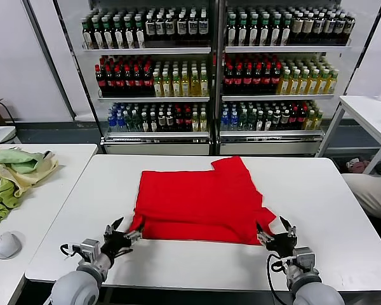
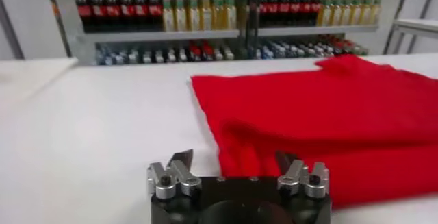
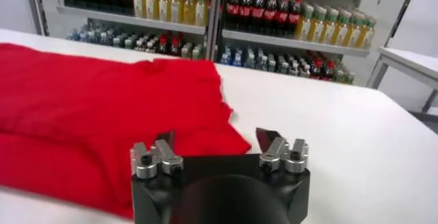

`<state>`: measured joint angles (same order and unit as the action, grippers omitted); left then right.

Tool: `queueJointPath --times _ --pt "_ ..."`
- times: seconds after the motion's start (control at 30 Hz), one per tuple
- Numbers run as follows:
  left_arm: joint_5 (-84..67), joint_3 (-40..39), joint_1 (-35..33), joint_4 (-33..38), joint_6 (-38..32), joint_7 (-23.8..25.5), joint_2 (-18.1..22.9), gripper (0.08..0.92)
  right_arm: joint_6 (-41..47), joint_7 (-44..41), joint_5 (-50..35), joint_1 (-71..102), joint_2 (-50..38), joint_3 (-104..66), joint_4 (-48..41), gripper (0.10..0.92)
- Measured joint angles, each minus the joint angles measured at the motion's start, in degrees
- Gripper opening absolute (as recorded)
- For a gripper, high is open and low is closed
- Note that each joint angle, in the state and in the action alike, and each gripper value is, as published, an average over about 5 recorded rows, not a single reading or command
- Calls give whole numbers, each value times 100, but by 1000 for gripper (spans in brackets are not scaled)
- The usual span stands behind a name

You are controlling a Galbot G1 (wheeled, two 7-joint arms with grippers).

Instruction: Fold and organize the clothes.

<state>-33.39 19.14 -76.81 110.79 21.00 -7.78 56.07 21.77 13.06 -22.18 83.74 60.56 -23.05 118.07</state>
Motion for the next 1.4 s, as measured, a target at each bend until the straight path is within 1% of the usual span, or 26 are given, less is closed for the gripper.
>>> queueJointPath --times 0.2,0.27,0.33,0.43,0.57,0.9,1.03,1.1,1.2,1.3,1.4 --pt "-57 44 -105 48 70 -25 -2 823 48 44 -38 34 56 63 -70 820" --pt "-68 63 -138 61 97 -44 -11 823 66 51 -68 45 66 83 -77 798" --pt "-72 73 -173 69 129 -69 -16 823 85 59 -99 58 77 100 -81 750" --pt "-76 71 -229 90 171 -93 -18 790 122 83 -160 90 98 120 -96 673" --pt "-75 58 -281 125 192 -103 -10 679 158 107 -252 123 113 123 -123 569" --pt "-84 49 -331 173 197 -83 2 394 188 128 -397 127 128 103 -125 275" --pt "-88 56 -353 184 196 -72 -4 281 205 125 -415 166 111 80 -91 175" --pt "-88 66 -378 203 198 -66 -13 220 214 115 -416 206 92 61 -48 148" --pt "-91 98 -431 250 205 -69 -36 140 224 91 -405 302 55 12 61 138" --pt "-96 144 -517 332 200 -93 -75 99 211 64 -374 447 15 -68 215 138" --pt "-102 204 -653 453 171 -125 -134 96 165 31 -323 654 -15 -179 401 138"
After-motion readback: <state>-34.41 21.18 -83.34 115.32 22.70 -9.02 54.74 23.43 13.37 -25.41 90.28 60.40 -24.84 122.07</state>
